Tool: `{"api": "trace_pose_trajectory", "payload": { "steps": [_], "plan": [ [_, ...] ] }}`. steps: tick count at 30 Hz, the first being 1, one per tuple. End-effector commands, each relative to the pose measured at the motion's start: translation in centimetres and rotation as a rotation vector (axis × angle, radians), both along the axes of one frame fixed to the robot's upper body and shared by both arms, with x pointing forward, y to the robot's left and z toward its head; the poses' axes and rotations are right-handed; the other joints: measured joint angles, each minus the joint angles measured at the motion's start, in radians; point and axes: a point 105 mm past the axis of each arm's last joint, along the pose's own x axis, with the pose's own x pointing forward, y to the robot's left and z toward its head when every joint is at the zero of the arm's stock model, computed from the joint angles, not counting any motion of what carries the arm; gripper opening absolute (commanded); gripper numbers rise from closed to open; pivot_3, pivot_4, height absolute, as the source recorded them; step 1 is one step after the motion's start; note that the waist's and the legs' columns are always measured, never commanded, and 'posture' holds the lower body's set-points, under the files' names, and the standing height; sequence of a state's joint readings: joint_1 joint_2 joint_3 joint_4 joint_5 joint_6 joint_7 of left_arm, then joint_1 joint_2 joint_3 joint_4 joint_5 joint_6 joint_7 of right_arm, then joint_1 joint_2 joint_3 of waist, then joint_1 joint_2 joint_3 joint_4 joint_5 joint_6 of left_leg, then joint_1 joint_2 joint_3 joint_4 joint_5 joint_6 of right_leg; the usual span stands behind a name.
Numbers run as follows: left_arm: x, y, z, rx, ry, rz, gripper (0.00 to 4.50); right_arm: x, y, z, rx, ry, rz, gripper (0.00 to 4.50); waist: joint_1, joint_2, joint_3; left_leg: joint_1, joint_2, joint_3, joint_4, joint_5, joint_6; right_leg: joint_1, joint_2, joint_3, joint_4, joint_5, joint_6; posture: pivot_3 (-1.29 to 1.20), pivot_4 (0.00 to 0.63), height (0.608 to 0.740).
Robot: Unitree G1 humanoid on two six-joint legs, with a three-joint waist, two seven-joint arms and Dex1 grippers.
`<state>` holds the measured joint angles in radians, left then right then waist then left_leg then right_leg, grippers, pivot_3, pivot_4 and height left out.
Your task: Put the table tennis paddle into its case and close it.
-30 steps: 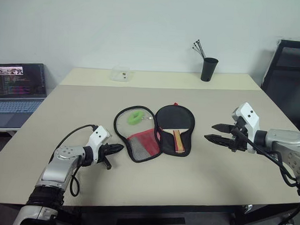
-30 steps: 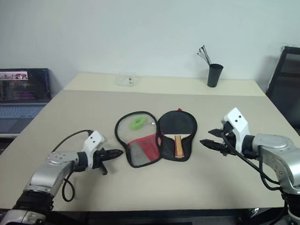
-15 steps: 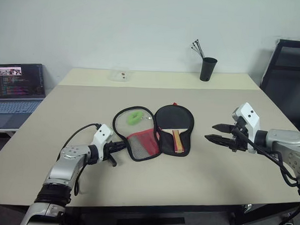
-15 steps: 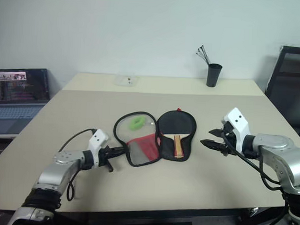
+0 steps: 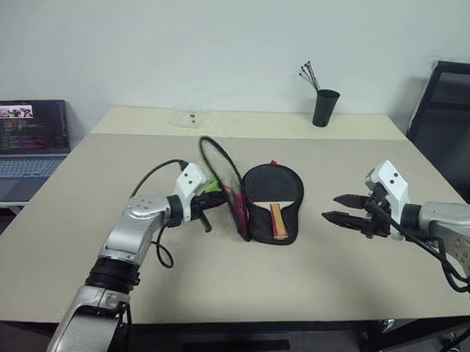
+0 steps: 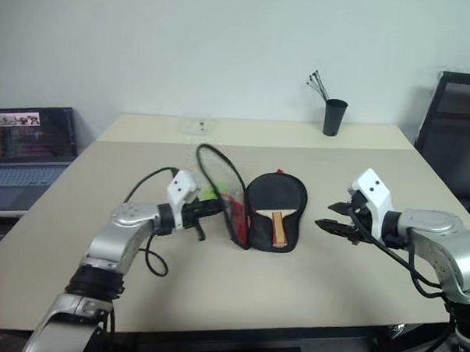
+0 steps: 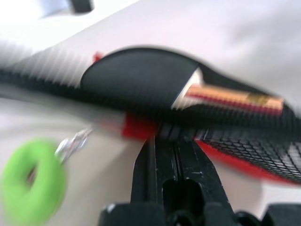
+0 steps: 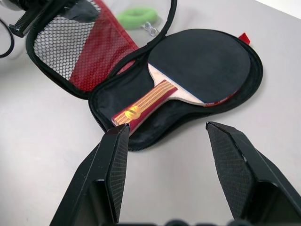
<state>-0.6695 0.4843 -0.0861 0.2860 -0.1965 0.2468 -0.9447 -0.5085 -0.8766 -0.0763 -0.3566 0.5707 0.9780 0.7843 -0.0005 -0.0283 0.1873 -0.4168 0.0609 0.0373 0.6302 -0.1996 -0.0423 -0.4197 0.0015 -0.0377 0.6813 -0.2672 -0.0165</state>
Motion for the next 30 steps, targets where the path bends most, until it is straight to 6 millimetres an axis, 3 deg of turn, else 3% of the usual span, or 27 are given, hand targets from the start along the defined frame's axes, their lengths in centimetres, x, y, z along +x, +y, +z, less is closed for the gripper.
{"api": "trace_pose_trajectory", "payload": {
  "steps": [1,6,11,16,19,22,25,30],
  "plan": [
    [0.5,-1.9,0.4,0.031,-0.033,-0.057,0.02,-0.2,-0.5,0.9,-0.012,-0.043,-0.011,2.88,0.0,0.0,0.0,0.0,0.0,0.0,0.0,0.0,0.0,0.0,0.0,0.0,0.0,0.0,0.0,0.0,0.15,0.74],
    [1.9,-3.1,-0.9,0.049,-0.009,-0.051,0.02,-0.4,-0.5,0.7,-0.007,-0.039,-0.022,2.88,-0.002,0.0,0.0,0.0,0.0,0.0,0.0,0.0,0.0,0.0,0.001,0.0,0.0,0.0,0.0,0.0,0.15,0.74],
    [2.2,-3.3,-1.2,0.03,-0.01,-0.064,0.02,-0.5,-0.7,0.5,-0.005,-0.038,-0.036,2.88,-0.002,0.0,0.0,0.0,0.0,0.0,0.0,0.0,0.0,0.0,0.001,0.0,0.0,0.0,0.0,0.0,0.15,0.74],
    [1.1,-1.8,0.6,-0.072,-0.043,-0.093,0.02,0.0,-0.6,0.4,0.012,-0.04,-0.046,2.88,-0.004,0.0,0.0,0.0,0.0,0.0,0.0,0.0,0.0,0.0,0.001,0.0,0.0,0.0,0.0,0.0,0.15,0.74],
    [0.2,0.2,1.7,-0.115,-0.042,-0.085,0.02,0.8,-0.5,0.2,0.052,-0.031,-0.066,2.88,-0.009,0.0,0.0,0.0,0.002,0.0,0.0,0.0,0.0,0.0,0.002,0.001,0.0,0.0,0.0,0.0,0.15,0.74],
    [-0.4,2.7,3.0,-0.136,-0.039,-0.047,0.0,2.2,-0.3,0.2,0.109,-0.018,-0.101,3.47,-0.012,0.0,0.0,0.001,0.002,0.0,0.0,0.0,0.0,0.0,0.003,0.0,0.001,0.0,0.0,0.0,0.15,0.74],
    [-1.1,4.3,3.9,-0.131,-0.042,-0.026,0.0,3.8,-0.3,-0.1,0.151,-0.006,-0.148,4.48,-0.013,0.0,0.0,0.001,0.002,-0.001,0.0,0.0,0.0,0.0,0.003,0.0,0.001,0.0,0.0,0.0,0.15,0.74],
    [-1.9,5.5,5.7,-0.121,-0.071,-0.007,0.0,7.2,0.4,-1.3,0.244,0.044,-0.256,4.48,-0.008,0.0,0.0,0.0,0.002,0.0,0.0,0.0,0.0,0.0,0.002,0.001,0.001,0.0,0.0,0.0,0.15,0.74]
  ]
}}
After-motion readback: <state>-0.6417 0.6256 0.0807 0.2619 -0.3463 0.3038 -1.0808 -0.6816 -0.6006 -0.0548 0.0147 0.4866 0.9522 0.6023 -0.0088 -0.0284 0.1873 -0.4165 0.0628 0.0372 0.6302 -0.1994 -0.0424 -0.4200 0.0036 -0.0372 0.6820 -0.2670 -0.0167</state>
